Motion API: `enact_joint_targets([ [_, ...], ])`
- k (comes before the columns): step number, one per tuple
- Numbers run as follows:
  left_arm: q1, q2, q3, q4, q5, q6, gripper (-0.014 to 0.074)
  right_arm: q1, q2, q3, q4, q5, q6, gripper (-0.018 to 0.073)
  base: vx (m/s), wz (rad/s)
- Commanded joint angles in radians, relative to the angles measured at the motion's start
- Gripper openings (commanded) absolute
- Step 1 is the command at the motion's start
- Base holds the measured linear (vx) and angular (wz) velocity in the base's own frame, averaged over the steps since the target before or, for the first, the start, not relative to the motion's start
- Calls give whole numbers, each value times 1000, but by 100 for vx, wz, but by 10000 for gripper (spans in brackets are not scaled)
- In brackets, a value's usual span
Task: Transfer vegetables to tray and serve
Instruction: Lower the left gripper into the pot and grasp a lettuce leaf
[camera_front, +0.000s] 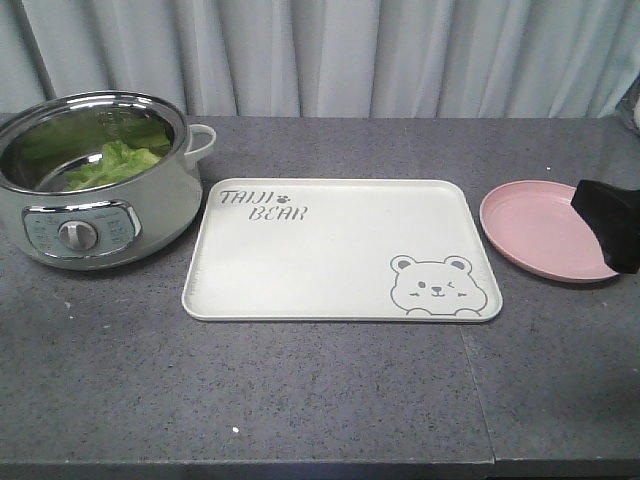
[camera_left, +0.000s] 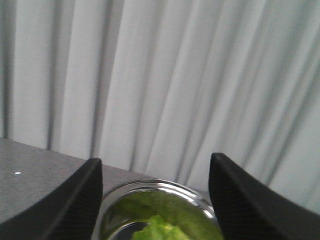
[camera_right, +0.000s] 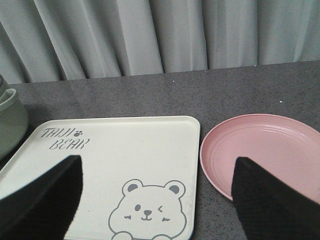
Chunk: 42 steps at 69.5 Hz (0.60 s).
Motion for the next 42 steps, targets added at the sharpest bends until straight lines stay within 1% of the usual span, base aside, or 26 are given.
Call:
enact_joint_targets([
  [1,0,76,-159,-138,95,232,450,-3,-2,-34,8,-64,-11,580,0,0],
  [2,0,96,-188,-188,112,296,450,-3,-2,-34,8,-64,-11,580,0,0],
  [3,0,110,-208,-222,128,340,450,-3,-2,-34,8,-64,-11,580,0,0],
  [4,0,131,-236,-274,153,407,450,-3,-2,-34,8,-64,-11,580,0,0],
  [5,0,144,-254,-309,169,452,450,-3,-2,-34,8,-64,-11,580,0,0],
  [6,0,158,-282,-358,189,517,450,-3,-2,-34,8,-64,-11,580,0,0],
  [9,0,213,-342,-460,231,645,450,-3,-2,-34,8,-64,-11,580,0,0],
  [12,0,263,-414,-540,282,733,450,-3,-2,-34,8,-64,-11,580,0,0],
  [14,0,293,-451,-570,309,754,450,-3,-2,-34,8,-64,-11,580,0,0],
  [17,0,344,-516,-588,353,765,450,-3,-2,-34,8,-63,-11,580,0,0],
  [32,0,610,-813,-589,576,760,452,-3,-2,-34,7,-32,-13,580,0,0],
  [42,0,760,-906,-588,666,766,452,-3,3,-27,7,-13,-13,580,0,0],
])
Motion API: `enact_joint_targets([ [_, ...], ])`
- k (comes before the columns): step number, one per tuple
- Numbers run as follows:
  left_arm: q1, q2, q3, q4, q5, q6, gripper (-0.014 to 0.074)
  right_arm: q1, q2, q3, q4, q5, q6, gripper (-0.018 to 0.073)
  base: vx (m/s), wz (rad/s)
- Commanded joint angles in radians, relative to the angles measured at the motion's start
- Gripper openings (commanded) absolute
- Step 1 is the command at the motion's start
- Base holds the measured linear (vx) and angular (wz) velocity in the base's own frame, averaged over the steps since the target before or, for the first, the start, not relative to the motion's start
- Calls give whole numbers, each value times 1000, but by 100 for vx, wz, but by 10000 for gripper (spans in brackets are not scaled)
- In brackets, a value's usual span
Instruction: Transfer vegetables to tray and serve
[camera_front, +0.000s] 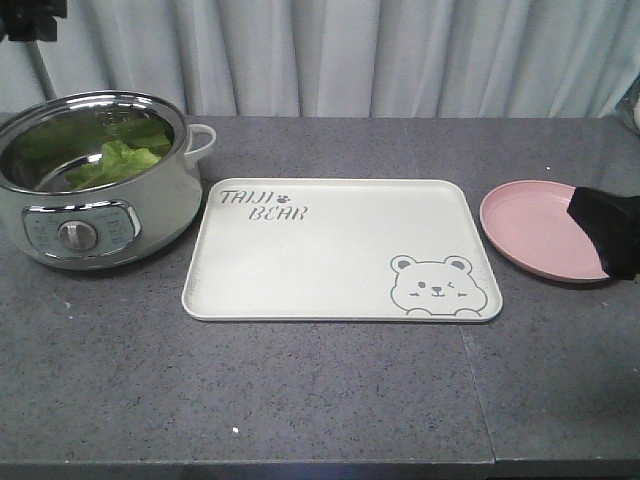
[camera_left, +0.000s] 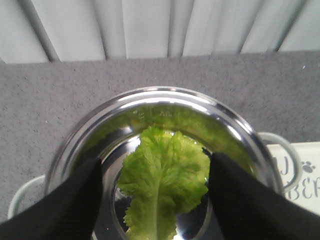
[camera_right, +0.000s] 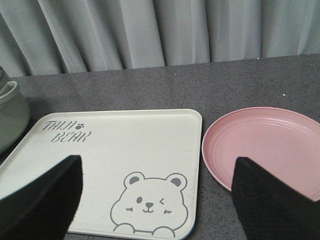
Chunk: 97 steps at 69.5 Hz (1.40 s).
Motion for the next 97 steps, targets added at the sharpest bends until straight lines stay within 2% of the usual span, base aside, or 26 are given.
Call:
enact_joint_targets([
  [1,0,35,-71,-14,11,6,452,-3,3,-27,7,-39,-13,580,0,0],
  [22,0,202,-91,-15,82,6,452,-3,7,-27,9,-25,-12,580,0,0],
  [66,0,358,-88,-16,165,6,441,-3,7,-27,32,-25,-10,580,0,0],
  [71,0,363,-88,-16,170,6,396,-3,7,-27,32,-25,-10,580,0,0],
  [75,0,363,-88,-15,170,6,324,-3,7,-27,32,-25,-10,580,0,0],
  [88,0,363,-88,-14,161,17,-11,-3,7,-27,32,-20,-13,580,0,0],
  [97,0,360,-88,-15,146,37,-6,-3,7,-27,31,-10,-14,580,0,0],
])
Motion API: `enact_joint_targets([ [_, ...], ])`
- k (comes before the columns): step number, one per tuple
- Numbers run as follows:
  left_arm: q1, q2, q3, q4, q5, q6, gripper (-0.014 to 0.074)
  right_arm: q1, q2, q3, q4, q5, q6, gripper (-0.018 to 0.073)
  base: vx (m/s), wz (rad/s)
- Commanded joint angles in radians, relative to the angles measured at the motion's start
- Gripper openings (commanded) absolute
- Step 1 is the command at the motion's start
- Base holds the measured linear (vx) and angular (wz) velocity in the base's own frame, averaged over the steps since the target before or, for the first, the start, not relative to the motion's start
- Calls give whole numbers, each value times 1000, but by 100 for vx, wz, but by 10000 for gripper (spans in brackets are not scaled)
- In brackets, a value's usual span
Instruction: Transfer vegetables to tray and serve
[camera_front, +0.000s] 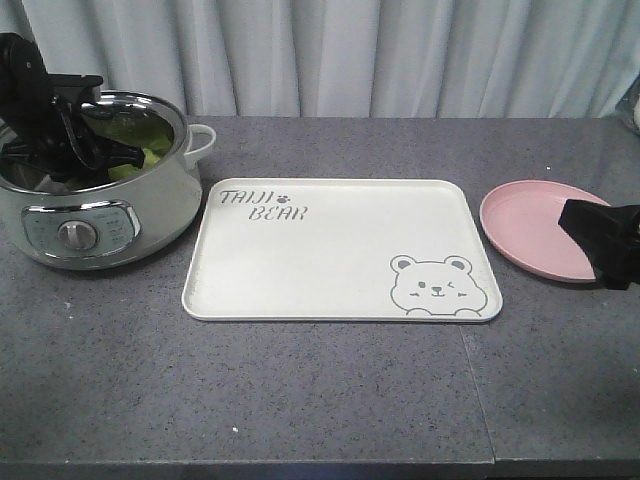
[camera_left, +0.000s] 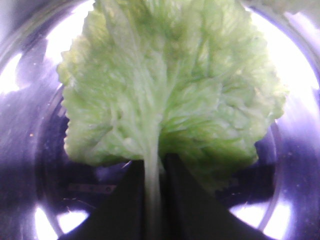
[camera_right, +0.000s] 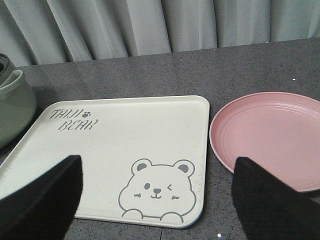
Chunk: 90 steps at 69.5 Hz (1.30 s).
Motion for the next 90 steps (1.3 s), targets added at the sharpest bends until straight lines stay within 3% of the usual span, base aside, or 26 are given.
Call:
enact_joint_targets([
  [1,0,-38,-18,-1,-16,9,-6,-3,3,-27,10,-51,-14,580,0,0],
  [26,0,-220,-21,0,-94,9,-6,-3,26,-47,11,-81,-17,580,0,0],
  [43,0,-416,-21,-19,-78,9,-6,-3,144,-259,62,-7,-50,580,0,0],
  [49,0,-478,-21,-94,-59,11,-6,-3,203,-352,178,49,-146,580,0,0],
  [53,0,-513,-21,-165,-49,14,-6,-3,250,-396,307,81,-232,580,0,0],
  [60,-1,-552,-21,-311,-23,65,-6,-3,322,-475,619,171,-459,580,0,0],
  [67,-1,-569,-19,-524,25,150,-6,-3,402,-523,961,306,-683,580,0,0],
  [76,-14,-571,-18,-727,67,232,-6,-3,482,-545,1293,436,-842,580,0,0],
  [90,-147,-570,-18,-759,65,285,-6,-3,547,-577,1320,520,-850,580,0,0],
])
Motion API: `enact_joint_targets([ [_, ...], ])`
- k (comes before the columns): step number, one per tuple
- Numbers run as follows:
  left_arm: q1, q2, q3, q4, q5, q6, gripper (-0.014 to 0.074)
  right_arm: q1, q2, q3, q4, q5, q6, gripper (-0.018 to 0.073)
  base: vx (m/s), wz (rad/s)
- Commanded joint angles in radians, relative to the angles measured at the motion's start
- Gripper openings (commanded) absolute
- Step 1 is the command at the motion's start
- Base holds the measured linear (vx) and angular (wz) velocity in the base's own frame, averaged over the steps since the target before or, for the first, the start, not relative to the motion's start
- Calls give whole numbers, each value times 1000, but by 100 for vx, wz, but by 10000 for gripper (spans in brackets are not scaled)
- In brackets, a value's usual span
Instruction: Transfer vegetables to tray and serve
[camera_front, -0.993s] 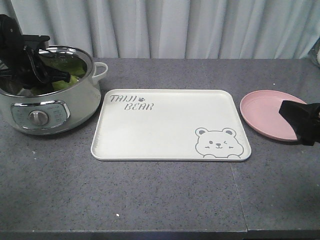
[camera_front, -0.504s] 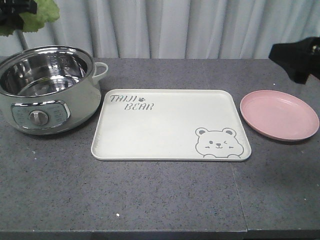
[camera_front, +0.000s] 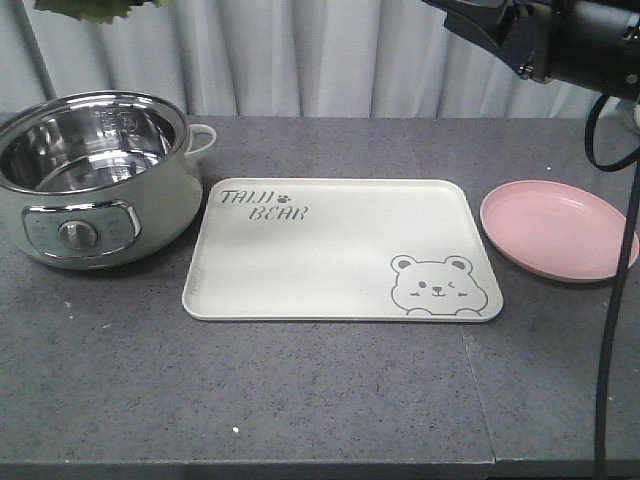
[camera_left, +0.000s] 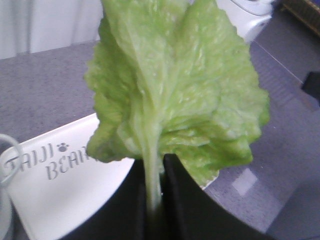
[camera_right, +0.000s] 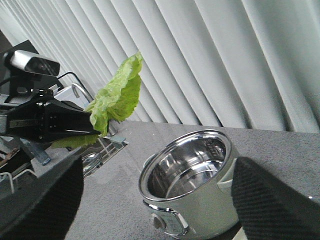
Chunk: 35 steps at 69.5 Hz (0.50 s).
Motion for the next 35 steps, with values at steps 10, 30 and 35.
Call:
enact_joint_targets([
  [10,-158,-43,-26,-40,-79,41,-6,-4,-16,-38,141,40,-20,580,0,0],
  [30,-243,-12,-26,60,-101,28,-6,-4,-21,-38,141,90,-12,580,0,0],
  [35,-254,3,-26,57,-102,28,-6,-4,-21,-38,141,91,-8,580,0,0],
])
